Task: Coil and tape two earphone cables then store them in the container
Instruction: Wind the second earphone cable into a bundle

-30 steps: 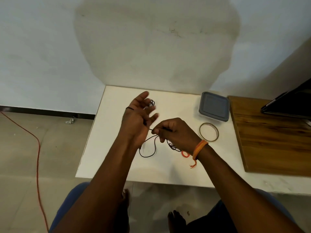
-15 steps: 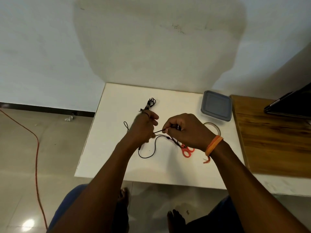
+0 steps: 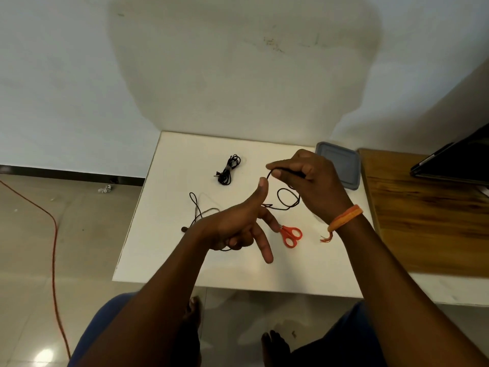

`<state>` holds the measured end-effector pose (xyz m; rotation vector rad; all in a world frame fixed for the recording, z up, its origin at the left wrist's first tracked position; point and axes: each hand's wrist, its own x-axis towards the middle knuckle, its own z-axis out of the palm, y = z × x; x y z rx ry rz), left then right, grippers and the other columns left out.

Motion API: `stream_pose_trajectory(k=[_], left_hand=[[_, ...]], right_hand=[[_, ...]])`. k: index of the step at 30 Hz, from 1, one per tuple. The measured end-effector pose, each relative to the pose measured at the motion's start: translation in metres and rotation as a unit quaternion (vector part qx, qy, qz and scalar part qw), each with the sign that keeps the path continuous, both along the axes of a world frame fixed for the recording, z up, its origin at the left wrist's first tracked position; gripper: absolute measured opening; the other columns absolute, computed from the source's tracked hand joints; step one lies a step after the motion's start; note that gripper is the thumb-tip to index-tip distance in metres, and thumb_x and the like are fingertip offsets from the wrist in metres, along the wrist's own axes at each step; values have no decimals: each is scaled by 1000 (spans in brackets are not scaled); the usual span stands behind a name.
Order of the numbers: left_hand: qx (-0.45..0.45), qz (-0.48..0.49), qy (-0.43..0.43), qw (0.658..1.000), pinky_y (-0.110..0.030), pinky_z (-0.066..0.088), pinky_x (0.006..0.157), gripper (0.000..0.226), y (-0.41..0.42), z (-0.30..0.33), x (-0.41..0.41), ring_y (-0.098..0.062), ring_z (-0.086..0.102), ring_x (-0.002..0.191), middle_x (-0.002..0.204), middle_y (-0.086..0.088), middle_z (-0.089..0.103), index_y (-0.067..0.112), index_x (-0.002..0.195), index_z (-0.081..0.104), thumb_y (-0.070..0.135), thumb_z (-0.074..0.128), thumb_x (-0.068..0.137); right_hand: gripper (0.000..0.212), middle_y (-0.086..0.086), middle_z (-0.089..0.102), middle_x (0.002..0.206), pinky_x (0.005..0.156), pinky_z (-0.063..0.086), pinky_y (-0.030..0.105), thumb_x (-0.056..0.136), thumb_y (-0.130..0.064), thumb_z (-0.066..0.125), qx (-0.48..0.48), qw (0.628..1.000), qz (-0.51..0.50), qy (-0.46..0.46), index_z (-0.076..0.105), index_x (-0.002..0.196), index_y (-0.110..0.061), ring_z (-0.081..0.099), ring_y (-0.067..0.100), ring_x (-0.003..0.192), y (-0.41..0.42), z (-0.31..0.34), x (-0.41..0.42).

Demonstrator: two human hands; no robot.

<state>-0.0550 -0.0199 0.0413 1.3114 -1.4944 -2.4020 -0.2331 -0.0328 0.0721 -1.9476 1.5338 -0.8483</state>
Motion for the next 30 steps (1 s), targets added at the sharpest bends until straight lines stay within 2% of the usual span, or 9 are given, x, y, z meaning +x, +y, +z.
stream_pose_trajectory(k=[5, 9, 13, 17, 20, 23, 26, 28, 30], left_hand=[[54, -42, 133, 989, -16, 19, 32, 113, -3, 3, -1, -8, 15, 27, 93, -33, 69, -8, 116, 53, 90, 24, 68], [99, -52, 232, 966, -14, 15, 32, 108, -7, 5, 2, -8, 25, 22, 79, -31, 69, -7, 110, 57, 87, 21, 73], [166, -4, 427, 889, -12, 18, 31, 107, -13, 6, 11, -12, 28, 23, 81, -33, 69, -9, 119, 49, 86, 33, 73], [193, 49, 565, 801, -15, 15, 35, 112, -19, 6, 22, -12, 21, 27, 99, -39, 65, -8, 138, 36, 85, 34, 75], [192, 112, 588, 778, -16, 16, 36, 81, -21, 1, 23, -14, 27, 30, 108, -38, 63, -3, 148, 25, 60, 29, 96], [206, 194, 586, 759, -18, 30, 34, 67, -21, 2, 23, -18, 39, 34, 116, -34, 63, 7, 153, 11, 47, 27, 101], [177, 328, 549, 749, -17, 33, 29, 56, -21, 5, 24, -13, 46, 32, 131, -28, 56, 8, 137, 28, 51, 29, 101], [133, 429, 482, 752, -12, 30, 30, 44, -19, 9, 26, -7, 43, 35, 134, -25, 56, 15, 130, 31, 50, 29, 103], [106, 491, 431, 749, -14, 44, 39, 32, -19, 15, 25, -9, 54, 45, 129, -24, 60, 20, 121, 35, 47, 30, 104]], right_hand=[[25, 5, 61, 83, 77, 57, 33, 93, -19, 62, 66, 991, -29, -113, 70, 116, -17, 65, 18, 77, -3, -7, 4], [27, 8, 71, 85, 71, 51, 17, 93, -16, 61, 108, 981, -31, -160, 68, 119, -11, 66, 9, 75, -4, -11, 1], [22, 7, 74, 90, 73, 54, 17, 92, -12, 61, 147, 984, 0, -96, 71, 112, -8, 68, 13, 80, -3, -15, 2], [18, 10, 73, 74, 71, 55, 26, 92, -18, 62, 202, 976, 40, -62, 75, 82, -11, 69, 19, 69, 5, -21, 16], [30, 14, 69, 63, 67, 53, 25, 94, -22, 57, 242, 966, 72, -60, 66, 66, -22, 67, 22, 60, 13, -23, 32], [37, 3, 59, 48, 59, 49, 21, 97, -31, 54, 255, 964, 71, -28, 58, 61, -26, 61, 19, 50, 17, -27, 43], [32, 5, 52, 58, 57, 57, 34, 98, -35, 52, 287, 955, 78, -20, 54, 66, -30, 55, 19, 50, 20, -29, 52], [33, 2, 47, 59, 52, 58, 38, 98, -39, 50, 301, 949, 94, -8, 56, 71, -21, 49, 15, 49, 23, -30, 57], [44, 1, 43, 58, 52, 56, 36, 99, -40, 46, 303, 947, 106, 11, 59, 83, -1, 46, 16, 50, 24, -29, 59]])
